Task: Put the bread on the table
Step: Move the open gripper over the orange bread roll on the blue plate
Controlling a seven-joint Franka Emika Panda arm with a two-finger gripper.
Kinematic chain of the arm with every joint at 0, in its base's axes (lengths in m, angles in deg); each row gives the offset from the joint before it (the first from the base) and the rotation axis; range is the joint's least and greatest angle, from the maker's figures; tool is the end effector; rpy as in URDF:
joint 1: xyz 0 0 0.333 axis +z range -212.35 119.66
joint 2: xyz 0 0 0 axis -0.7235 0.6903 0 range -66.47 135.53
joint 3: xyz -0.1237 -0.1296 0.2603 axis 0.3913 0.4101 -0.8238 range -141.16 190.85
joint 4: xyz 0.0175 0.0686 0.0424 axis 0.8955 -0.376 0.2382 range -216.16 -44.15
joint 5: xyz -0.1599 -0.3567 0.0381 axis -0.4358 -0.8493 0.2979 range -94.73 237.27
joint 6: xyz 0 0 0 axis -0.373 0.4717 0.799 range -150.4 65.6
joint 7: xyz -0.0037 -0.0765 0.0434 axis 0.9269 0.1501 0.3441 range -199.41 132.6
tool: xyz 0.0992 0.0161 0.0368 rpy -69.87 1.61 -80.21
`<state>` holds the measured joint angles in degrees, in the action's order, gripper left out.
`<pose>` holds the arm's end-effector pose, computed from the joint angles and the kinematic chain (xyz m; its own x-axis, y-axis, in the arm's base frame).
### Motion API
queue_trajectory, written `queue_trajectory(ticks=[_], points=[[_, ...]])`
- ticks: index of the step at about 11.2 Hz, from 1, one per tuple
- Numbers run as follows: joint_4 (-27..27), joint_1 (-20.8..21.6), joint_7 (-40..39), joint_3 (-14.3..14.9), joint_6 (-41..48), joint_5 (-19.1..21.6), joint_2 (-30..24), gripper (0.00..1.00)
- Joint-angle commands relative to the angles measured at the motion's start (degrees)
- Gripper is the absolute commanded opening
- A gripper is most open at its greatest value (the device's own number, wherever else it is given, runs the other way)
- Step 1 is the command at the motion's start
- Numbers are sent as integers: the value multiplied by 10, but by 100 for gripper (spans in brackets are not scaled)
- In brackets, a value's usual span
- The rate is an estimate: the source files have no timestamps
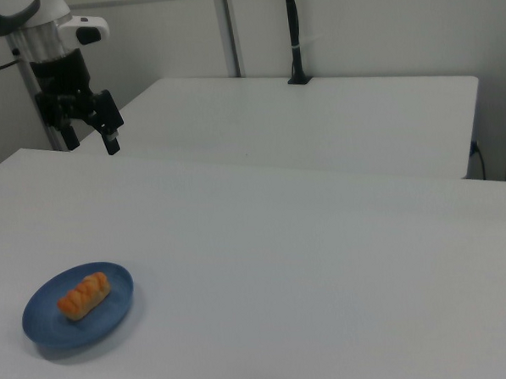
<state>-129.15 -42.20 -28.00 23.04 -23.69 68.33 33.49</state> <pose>0.5438 0.0512 0.6402 0.9999 0.0082 0.0108 0.0076 -0.9987 0.0512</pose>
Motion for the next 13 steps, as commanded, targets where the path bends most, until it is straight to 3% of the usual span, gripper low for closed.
queue_trajectory(ticks=[1,7,13], points=[[-8,-1,-9,0,6,-4,-8,100],[-11,4,-2,0,0,-1,-9,100],[-59,47,56,-30,-9,16,-56,100]])
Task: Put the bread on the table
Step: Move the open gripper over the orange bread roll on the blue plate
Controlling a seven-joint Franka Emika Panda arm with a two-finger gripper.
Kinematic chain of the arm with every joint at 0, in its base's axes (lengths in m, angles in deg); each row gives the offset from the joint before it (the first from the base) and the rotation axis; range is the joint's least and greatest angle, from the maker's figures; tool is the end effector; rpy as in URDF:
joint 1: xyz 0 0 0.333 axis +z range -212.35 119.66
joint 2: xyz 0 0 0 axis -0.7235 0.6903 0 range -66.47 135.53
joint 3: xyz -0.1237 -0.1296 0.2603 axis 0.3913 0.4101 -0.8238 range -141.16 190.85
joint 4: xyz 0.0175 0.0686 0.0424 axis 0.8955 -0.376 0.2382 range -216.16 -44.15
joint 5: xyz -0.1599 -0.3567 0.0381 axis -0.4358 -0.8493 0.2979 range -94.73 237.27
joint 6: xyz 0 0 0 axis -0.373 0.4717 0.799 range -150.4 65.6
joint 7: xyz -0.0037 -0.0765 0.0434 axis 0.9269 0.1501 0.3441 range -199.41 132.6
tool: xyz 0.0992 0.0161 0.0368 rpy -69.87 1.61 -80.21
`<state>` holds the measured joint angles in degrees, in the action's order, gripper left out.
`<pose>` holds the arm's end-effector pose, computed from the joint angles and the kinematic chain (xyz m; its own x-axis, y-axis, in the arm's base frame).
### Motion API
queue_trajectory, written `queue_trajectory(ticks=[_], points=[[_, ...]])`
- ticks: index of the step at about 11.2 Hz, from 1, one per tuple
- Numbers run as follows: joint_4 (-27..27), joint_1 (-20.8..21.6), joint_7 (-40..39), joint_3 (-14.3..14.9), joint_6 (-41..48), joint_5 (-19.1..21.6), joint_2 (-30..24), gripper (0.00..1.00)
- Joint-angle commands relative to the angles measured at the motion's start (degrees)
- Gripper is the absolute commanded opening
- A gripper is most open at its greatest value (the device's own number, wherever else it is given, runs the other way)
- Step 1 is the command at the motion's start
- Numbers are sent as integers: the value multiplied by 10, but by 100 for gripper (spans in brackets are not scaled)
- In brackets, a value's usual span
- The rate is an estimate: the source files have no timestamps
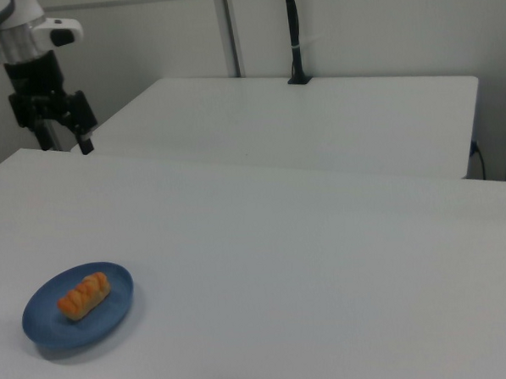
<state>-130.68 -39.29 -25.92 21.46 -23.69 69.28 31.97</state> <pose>0.5294 0.0945 0.6419 0.9987 0.0506 0.0105 0.0502 -0.9981 0.0364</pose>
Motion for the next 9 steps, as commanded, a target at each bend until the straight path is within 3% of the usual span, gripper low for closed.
queue_trajectory(ticks=[1,3,9], points=[[-63,20,47,-28,-10,7,-51,100],[-98,28,57,-45,-13,7,-67,100],[-255,47,105,-45,-130,8,-93,100]])
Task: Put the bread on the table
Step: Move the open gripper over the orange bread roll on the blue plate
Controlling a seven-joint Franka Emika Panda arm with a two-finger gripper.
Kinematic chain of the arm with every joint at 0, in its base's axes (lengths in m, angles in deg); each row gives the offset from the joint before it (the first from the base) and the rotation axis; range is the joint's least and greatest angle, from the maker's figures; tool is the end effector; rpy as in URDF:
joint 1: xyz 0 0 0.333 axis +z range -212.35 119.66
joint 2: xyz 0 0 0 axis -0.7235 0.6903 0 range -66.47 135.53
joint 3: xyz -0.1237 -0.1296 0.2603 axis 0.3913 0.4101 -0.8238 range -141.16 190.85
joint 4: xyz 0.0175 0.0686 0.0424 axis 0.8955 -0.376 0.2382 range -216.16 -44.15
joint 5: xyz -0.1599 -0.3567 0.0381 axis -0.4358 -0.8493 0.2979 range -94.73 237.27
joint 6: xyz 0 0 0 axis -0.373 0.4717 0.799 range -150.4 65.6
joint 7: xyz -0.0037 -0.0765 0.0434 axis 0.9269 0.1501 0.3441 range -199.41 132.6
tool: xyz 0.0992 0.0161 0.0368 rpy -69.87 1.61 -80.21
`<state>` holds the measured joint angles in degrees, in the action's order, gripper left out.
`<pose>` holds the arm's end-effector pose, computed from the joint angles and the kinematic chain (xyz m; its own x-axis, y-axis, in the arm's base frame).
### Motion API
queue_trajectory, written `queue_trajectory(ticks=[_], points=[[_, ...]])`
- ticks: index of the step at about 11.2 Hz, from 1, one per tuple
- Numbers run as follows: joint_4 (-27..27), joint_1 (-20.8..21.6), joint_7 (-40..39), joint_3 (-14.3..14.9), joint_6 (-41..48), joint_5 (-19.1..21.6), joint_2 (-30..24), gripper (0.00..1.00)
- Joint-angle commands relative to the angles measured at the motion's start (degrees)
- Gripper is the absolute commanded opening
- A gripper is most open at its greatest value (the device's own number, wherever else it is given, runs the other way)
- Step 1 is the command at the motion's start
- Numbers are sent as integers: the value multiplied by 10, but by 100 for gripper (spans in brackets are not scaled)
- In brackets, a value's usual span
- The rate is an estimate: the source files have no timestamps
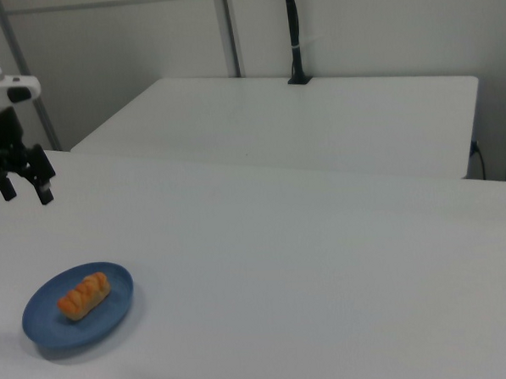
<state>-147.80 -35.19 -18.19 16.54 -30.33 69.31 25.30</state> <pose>0.4752 0.1692 0.5706 0.9962 0.0738 -0.0453 0.0770 -0.9945 0.0715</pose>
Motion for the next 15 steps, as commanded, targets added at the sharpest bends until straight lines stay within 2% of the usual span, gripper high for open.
queue_trajectory(ticks=[1,6,10,15], points=[[-110,6,30,4,-90,7,-25,100],[-222,6,35,4,-229,5,-17,100],[-254,6,67,4,-299,-7,32,100],[-257,5,114,4,-355,-59,91,100]])
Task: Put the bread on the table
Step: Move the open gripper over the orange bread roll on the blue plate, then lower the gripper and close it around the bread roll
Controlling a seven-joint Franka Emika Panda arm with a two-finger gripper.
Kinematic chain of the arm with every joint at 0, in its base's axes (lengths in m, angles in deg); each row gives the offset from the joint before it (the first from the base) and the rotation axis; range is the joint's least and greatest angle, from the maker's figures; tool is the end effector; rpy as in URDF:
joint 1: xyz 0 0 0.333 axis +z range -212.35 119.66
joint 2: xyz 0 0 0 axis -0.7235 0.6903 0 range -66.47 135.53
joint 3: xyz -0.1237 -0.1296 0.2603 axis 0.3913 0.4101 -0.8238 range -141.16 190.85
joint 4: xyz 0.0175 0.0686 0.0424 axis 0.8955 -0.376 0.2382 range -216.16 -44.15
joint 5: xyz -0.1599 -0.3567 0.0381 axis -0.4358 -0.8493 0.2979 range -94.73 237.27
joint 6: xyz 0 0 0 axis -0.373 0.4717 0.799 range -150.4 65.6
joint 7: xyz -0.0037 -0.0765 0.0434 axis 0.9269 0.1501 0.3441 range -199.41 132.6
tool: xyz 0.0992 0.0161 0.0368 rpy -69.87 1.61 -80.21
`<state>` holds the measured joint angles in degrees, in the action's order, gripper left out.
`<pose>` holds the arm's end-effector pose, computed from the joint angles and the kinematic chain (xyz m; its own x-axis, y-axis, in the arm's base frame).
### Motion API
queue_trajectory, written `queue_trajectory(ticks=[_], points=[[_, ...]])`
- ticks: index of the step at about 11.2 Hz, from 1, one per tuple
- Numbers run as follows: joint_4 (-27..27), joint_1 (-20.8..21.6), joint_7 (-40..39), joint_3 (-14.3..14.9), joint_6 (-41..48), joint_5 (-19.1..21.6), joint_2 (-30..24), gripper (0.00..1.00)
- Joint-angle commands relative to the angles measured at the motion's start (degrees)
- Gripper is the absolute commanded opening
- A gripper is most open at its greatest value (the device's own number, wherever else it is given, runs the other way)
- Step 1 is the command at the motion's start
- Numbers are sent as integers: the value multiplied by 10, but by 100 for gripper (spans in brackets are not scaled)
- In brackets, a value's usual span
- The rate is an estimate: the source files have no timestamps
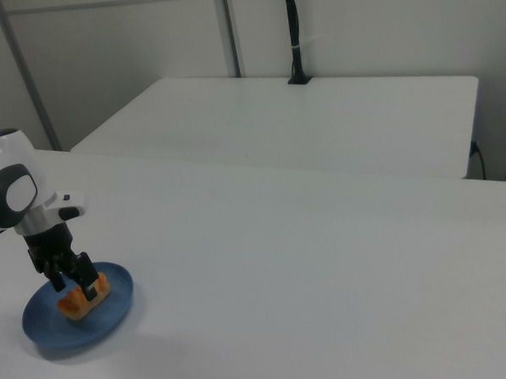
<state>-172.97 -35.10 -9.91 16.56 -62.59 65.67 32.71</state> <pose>0.4696 0.1633 0.3492 0.9994 -0.0092 -0.0322 -0.0059 -0.9950 0.0994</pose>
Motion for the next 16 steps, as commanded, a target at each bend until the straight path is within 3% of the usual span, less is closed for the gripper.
queue_trajectory(ticks=[1,8,9,10,12,13,16], points=[[-4,4,33,4,-41,-23,27,100],[-1,4,33,4,-56,-23,39,100],[-1,4,33,4,-57,-23,39,95],[-1,4,33,4,-57,-23,39,87],[-1,4,33,3,-57,-23,39,52],[-1,4,34,4,-57,-23,39,40],[-1,4,34,3,-54,-23,37,13]])
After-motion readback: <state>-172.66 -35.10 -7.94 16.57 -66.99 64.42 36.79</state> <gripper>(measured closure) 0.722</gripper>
